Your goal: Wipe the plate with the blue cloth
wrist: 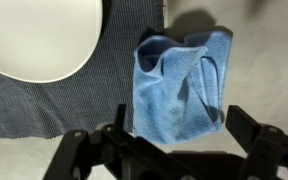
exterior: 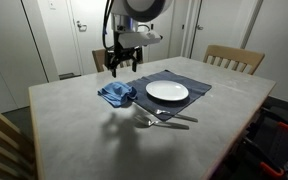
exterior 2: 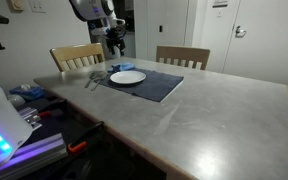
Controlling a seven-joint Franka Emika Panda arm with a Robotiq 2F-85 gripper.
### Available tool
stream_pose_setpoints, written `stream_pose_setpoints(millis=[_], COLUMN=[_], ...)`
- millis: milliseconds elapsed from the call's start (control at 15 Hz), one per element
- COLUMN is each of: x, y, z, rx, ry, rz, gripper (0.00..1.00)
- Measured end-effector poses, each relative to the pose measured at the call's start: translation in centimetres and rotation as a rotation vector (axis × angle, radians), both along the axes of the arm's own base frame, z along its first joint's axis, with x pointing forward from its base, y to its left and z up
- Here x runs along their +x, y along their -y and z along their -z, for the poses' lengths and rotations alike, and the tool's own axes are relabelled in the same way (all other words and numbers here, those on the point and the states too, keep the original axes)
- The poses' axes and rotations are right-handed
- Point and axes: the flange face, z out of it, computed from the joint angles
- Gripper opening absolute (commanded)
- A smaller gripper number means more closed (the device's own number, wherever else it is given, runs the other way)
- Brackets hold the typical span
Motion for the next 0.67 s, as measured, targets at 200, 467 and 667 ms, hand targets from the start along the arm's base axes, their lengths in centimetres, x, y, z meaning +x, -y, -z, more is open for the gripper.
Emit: stream_pose_setpoints(millis=[200,467,667], x=[0.4,0.9,1.5], y=[-0.1,-0.4,-0.7], z=[2.8,3.0,2.5], rx=[-0.01,0.006,0.053], ry=[-0.037,-0.01,0.092], rz=[0.054,0.049,0.028], gripper=[1.0,1.0,1.0])
